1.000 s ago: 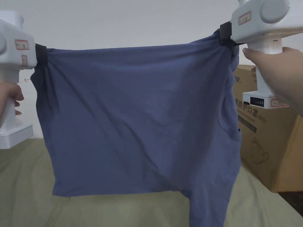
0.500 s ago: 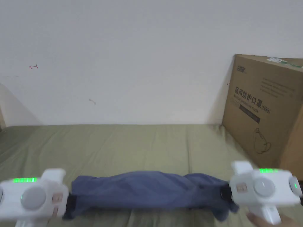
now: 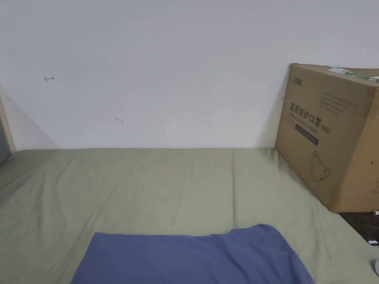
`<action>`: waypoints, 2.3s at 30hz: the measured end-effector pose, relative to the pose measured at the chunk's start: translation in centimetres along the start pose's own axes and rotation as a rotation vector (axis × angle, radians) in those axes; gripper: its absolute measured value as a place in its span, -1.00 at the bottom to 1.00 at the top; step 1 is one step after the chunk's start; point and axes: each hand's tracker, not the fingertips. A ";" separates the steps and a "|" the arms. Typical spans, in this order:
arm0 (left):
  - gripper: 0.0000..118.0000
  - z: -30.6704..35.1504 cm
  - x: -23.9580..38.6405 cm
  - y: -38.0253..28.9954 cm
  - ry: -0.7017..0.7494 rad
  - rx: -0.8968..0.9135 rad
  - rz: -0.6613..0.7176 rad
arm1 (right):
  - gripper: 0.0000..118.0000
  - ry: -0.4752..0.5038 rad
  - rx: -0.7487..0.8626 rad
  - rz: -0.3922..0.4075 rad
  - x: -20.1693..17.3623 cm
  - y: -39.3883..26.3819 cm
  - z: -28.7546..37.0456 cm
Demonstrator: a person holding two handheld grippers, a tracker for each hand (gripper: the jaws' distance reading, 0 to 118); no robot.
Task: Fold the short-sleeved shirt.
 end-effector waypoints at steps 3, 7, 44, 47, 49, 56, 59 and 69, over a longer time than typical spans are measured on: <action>-0.92 0.1 0.4 0.5 -0.003 0.004 0.013 | -0.92 -0.007 0.013 -0.015 -0.3 0.3 -0.4; -0.61 -1.3 0.9 1.6 0.041 -0.031 -0.020 | -0.86 -0.035 -0.088 -0.088 -0.1 1.7 -2.8; 0.92 -29.9 -5.1 29.7 0.158 -0.108 -0.136 | -1.00 0.218 0.104 -0.264 1.2 16.9 -13.8; 0.92 -33.5 -6.0 29.2 0.139 -0.168 -0.112 | -1.00 0.206 0.076 -0.272 1.5 16.5 -14.8; 0.79 -34.6 -5.8 27.7 0.169 -0.241 -0.151 | -1.00 0.188 0.062 -0.267 2.0 16.5 -15.4; -0.99 -27.3 -2.4 26.0 0.100 -0.108 -0.356 | -0.97 0.145 0.093 -0.247 5.9 22.0 -18.5; -0.99 -24.2 -2.0 25.0 0.107 -0.093 -0.360 | 0.83 0.025 -0.015 -0.291 8.5 26.1 -23.0; -0.99 -19.8 -2.3 23.9 0.060 -0.082 -0.290 | 0.04 -0.110 -0.319 -0.220 10.5 30.9 -36.3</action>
